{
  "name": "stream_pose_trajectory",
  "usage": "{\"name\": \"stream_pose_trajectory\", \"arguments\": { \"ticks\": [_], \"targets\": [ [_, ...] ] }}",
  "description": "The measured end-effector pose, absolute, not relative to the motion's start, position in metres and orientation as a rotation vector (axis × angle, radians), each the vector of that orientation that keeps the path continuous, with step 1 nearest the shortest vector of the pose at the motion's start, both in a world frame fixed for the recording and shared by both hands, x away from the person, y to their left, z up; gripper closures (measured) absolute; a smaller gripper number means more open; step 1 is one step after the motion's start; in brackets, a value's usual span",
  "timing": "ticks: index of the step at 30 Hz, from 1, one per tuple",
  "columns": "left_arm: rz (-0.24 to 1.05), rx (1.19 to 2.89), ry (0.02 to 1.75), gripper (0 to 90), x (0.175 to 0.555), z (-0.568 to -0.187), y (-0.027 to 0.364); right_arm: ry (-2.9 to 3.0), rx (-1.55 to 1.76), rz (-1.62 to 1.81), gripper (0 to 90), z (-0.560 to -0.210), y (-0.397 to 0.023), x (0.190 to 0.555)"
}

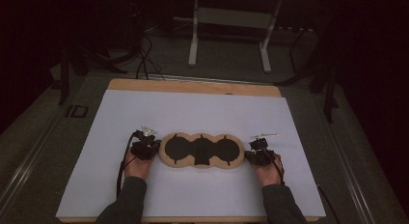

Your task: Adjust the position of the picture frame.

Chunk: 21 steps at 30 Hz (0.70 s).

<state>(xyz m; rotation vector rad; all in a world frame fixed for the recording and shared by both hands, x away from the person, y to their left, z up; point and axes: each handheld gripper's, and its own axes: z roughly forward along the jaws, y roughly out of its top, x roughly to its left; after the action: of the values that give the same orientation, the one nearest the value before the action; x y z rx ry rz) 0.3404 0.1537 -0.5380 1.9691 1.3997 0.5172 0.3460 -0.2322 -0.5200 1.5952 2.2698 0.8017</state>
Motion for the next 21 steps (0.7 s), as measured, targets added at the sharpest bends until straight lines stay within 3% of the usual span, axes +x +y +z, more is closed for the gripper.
{"name": "stream_pose_trajectory", "arguments": {
  "ticks": [21],
  "targets": [
    [0.487,1.938,1.427,90.0,0.335,-0.538,0.171,2.301,1.567,0.802,90.0,-0.520,-0.218,0.350]
  ]
}}
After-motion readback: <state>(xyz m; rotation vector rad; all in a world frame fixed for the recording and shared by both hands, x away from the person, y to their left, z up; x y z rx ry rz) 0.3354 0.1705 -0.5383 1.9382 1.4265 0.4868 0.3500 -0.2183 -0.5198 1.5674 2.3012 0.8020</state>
